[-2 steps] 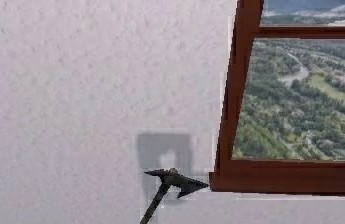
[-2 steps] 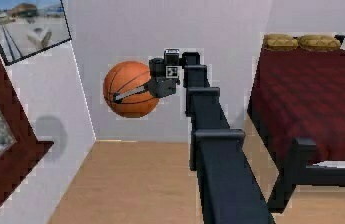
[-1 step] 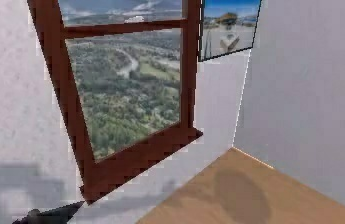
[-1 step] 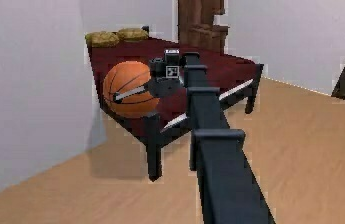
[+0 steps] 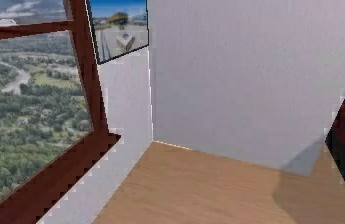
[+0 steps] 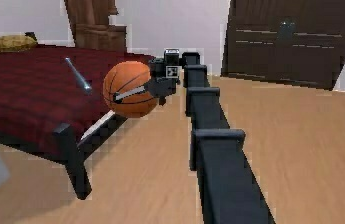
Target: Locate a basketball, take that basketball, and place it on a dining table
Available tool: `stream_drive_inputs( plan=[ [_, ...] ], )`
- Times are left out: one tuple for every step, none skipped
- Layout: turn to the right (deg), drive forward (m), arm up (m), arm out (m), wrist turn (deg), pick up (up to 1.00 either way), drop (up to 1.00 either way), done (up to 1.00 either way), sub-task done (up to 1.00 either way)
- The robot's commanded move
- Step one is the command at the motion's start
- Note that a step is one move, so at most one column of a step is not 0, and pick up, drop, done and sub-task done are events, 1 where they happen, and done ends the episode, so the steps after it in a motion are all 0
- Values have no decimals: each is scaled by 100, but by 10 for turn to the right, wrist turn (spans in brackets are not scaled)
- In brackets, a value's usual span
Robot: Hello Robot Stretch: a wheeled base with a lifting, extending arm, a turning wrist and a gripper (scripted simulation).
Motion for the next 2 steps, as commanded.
stream_drive_inputs(
  plan=[
    [0,15,0,0,0,0,0,0,0],
    [450,0,0,0,0,0,0,0,0]
  ],
)
